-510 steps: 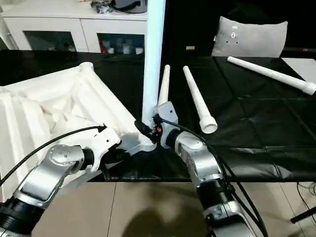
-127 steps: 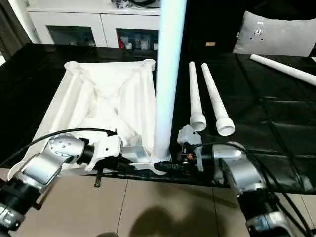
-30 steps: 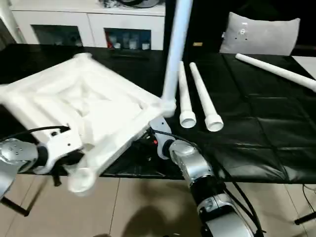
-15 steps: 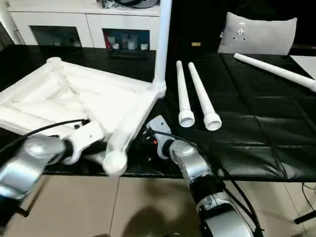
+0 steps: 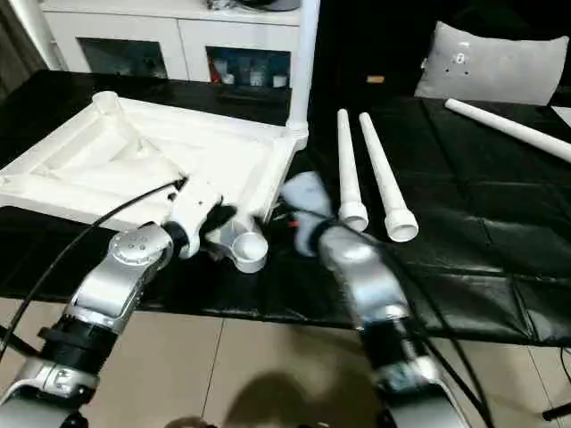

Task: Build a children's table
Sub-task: Rotate table base, then move to table

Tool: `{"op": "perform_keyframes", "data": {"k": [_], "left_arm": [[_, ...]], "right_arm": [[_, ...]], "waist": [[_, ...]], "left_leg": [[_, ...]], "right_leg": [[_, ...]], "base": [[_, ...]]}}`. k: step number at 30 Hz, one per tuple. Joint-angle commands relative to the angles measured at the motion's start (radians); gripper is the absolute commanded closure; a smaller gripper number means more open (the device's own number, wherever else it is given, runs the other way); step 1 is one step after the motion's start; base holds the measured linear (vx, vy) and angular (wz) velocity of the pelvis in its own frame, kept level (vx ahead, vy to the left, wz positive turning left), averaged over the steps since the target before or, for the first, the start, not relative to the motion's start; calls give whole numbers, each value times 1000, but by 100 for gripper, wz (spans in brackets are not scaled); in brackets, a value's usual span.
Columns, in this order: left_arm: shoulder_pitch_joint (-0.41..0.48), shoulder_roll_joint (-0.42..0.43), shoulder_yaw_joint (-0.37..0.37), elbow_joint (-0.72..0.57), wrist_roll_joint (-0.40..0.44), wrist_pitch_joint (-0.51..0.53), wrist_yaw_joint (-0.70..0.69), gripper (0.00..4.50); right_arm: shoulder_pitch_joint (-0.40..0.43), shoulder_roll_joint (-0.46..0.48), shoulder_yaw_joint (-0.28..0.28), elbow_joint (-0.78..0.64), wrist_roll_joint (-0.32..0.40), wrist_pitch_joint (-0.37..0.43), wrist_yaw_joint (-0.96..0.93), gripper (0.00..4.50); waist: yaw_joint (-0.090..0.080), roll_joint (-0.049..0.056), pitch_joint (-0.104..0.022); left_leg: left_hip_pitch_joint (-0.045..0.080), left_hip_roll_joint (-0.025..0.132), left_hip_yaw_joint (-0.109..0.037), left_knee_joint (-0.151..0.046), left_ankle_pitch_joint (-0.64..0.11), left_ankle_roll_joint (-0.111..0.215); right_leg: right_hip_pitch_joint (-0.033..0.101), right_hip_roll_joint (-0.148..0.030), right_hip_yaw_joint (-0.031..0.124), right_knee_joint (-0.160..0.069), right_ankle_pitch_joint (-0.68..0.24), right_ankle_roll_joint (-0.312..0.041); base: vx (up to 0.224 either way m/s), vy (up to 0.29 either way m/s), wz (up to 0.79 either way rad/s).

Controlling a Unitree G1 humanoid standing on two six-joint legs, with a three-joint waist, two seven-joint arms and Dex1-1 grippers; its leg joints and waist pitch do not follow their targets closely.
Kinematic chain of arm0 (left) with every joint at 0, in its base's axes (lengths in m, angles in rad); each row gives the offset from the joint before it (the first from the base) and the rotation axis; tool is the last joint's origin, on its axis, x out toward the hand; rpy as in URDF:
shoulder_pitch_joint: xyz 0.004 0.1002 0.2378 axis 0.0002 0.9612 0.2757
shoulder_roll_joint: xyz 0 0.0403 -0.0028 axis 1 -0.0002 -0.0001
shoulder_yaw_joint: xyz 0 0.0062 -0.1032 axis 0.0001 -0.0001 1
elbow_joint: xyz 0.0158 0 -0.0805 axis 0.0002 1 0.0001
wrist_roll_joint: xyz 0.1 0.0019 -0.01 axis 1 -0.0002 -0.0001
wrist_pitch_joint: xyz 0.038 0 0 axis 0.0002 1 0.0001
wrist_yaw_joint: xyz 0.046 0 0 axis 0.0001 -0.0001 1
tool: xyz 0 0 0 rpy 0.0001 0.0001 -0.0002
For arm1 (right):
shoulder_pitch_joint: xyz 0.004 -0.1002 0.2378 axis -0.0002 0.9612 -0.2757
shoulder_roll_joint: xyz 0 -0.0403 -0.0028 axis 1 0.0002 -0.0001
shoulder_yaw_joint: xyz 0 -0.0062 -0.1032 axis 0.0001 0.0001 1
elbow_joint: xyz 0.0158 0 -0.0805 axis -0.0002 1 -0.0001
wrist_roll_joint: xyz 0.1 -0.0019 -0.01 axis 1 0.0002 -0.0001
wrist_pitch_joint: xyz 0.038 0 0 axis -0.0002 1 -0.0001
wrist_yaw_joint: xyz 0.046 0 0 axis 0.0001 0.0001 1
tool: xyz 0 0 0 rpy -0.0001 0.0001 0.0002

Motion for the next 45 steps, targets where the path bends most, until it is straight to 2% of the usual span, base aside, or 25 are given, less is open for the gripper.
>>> {"op": "perform_keyframes", "data": {"k": [1, 4, 6, 7, 8, 11, 17, 21, 23, 24, 27, 31, 32, 33, 34, 35, 36, 37, 38, 39, 40, 41, 42, 44, 45], "left_arm": [[11, -14, 52, -40, -37, 5, 49, 416], [63, -56, 154, -139, -87, 36, 136, 385], [103, -78, 197, -227, -97, 53, 175, 368], [131, -83, 204, -286, -86, 60, 194, 368], [131, -83, 204, -286, -86, 60, 194, 361], [194, -77, 193, -405, -60, 86, 217, 340], [326, -114, 218, -607, -93, 154, 270, 340], [384, -120, 232, -647, -81, 181, 293, 306], [398, -111, 225, -655, -67, 183, 296, 285], [397, -105, 221, -650, -62, 181, 294, 269], [393, -101, 211, -655, -58, 196, 297, 254], [392, -103, 196, -672, -63, 216, 300, 221], [395, -104, 188, -672, -62, 219, 301, 209], [397, -105, 183, -672, -61, 221, 302, 197], [397, -105, 183, -672, -61, 221, 302, 197], [397, -105, 176, -670, -59, 223, 303, 186], [385, -101, 161, -656, -52, 219, 297, 174], [376, -100, 153, -646, -48, 216, 294, 174], [376, -100, 153, -646, -48, 216, 294, 165], [367, -102, 151, -636, -46, 214, 296, 142], [363, -104, 151, -632, -46, 213, 297, 137], [358, -105, 149, -628, -46, 213, 299, 135], [358, -105, 149, -628, -46, 213, 299, 114], [355, -105, 147, -626, -46, 215, 302, 100], [358, -102, 144, -630, -49, 219, 305, 93]], "right_arm": [[30, -6, -26, -73, 9, 9, -18, 0], [112, 8, -57, -206, 35, 13, -46, 0], [164, 34, -93, -288, 60, 11, -93, 0], [190, 66, -136, -335, 73, 43, -154, 0], [190, 66, -136, -335, 73, 43, -154, 0], [251, 104, -191, -425, 81, 92, -242, 0], [326, 89, -175, -468, 69, 142, -246, 0], [342, 76, -153, -495, 80, 153, -218, 0], [350, 75, -140, -507, 85, 161, -211, 0], [350, 73, -132, -499, 78, 152, -210, 0], [351, 69, -118, -495, 72, 144, -208, 0], [356, 64, -109, -503, 72, 149, -204, 0], [358, 63, -108, -505, 73, 152, -202, 0], [360, 63, -107, -506, 74, 154, -202, 0], [360, 63, -107, -506, 74, 154, -202, 0], [361, 61, -106, -508, 74, 155, -202, 0], [359, 52, -101, -510, 68, 157, -202, 0], [357, 54, -106, -508, 72, 158, -208, 0], [357, 54, -106, -508, 72, 158, -208, 0], [354, 55, -108, -504, 76, 158, -209, 0], [353, 55, -108, -503, 77, 157, -209, 0], [353, 53, -106, -502, 79, 152, -207, 0], [353, 53, -106, -502, 79, 152, -207, 0], [355, 50, -103, -502, 81, 148, -206, 0], [363, 47, -96, -501, 83, 140, -200, 0]], "waist": [[-3, 7, -68], [-9, 7, -64], [-17, 1, -61], [-16, 3, -59], [-21, -4, -59], [-19, -4, -55], [-23, 4, -53], [-23, -1, -53], [-23, -13, -50], [-21, -6, -50], [-22, -4, -51], [-28, -3, -39], [-22, -12, -29], [-31, -4, -22], [-37, -4, -19], [-33, -3, -14], [-45, 3, -19], [-54, 3, -19], [-74, 11, -19], [-74, 18, -14], [-78, 20, -21], [-81, 20, -25], [-79, 13, -36], [-64, 5, -46], [-43, -8, -58]], "left_leg": [[-2, 84, -33, -67, -51, 68], [-5, 80, -33, -68, -77, 69], [-8, 70, -29, -68, -88, 76], [-6, 70, -30, -69, -91, 76], [-7, 71, -30, -71, -89, 75], [3, 71, -31, -75, -109, 67], [-1, 79, -34, -79, -121, 68], [-4, 68, -30, -75, -112, 78], [-5, 66, -31, -77, -110, 84], [-2, 67, -32, -77, -114, 82], [1, 71, -36, -79, -121, 71], [39, 75, -36, -96, -329, 37], [-5, 61, -63, -107, -357, 55], [38, 48, -62, -82, -452, 51], [32, 43, -63, -75, -434, 51], [0, 40, -75, -78, -424, 57], [-9, 44, -90, -80, -422, 45], [-15, 45, -97, -80, -424, 45], [82, 84, -83, -88, -493, 15], [83, 99, -92, -102, -542, 4], [84, 126, -110, -133, -569, 10], [88, 122, -109, -136, -554, 12], [60, 93, -87, -123, -438, 21], [6, 54, -59, -95, -253, 55], [-30, 29, -43, -48, -54, 115]], "right_leg": [[68, -127, 83, -72, -202, -87], [70, -125, 79, -79, -228, -81], [68, -119, 73, -95, -318, -46], [67, -120, 73, -98, -343, -36], [66, -118, 74, -97, -353, -31], [57, -113, 71, -105, -414, 5], [57, -114, 73, -103, -335, -19], [60, -110, 72, -105, -353, 3], [60, -108, 69, -110, -386, 28], [58, -109, 69, -113, -409, 41], [56, -108, 70, -112, -386, 44], [60, -106, 63, -126, -565, 51], [95, -133, 41, -107, -594, 44], [85, -152, 12, -156, -808, 75], [96, -158, 4, -160, -821, 69], [128, -172, -16, -160, -838, 73], [150, -169, -28, -151, -816, 76], [158, -168, -34, -148, -790, 63], [96, -120, -20, -155, -681, 39], [97, -111, -21, -145, -627, 27], [107, -102, -3, -97, -460, 0], [106, -110, 12, -82, -363, -41], [130, -127, 34, -85, -277, -95], [179, -141, 56, -89, -246, -121], [211, -157, 77, -95, -229, -135]], "base": [[0, 0, 0], [0, 0, 0], [0, 0, 0], [0, 0, 0], [0, 0, 0], [0, 0, 0], [0, 0, 0], [0, 0, 0], [0, 0, 0], [0, 0, 0], [0, 0, 0], [0, 0, 0], [0, 0, 0], [17, -8, 27], [52, -8, 42], [69, -8, 73], [43, -2, 47], [61, 0, 54], [45, 0, 23], [73, 3, 24], [77, 8, -1], [77, 8, -1], [107, 3, -3], [102, -10, -6], [111, -10, -5]]}}
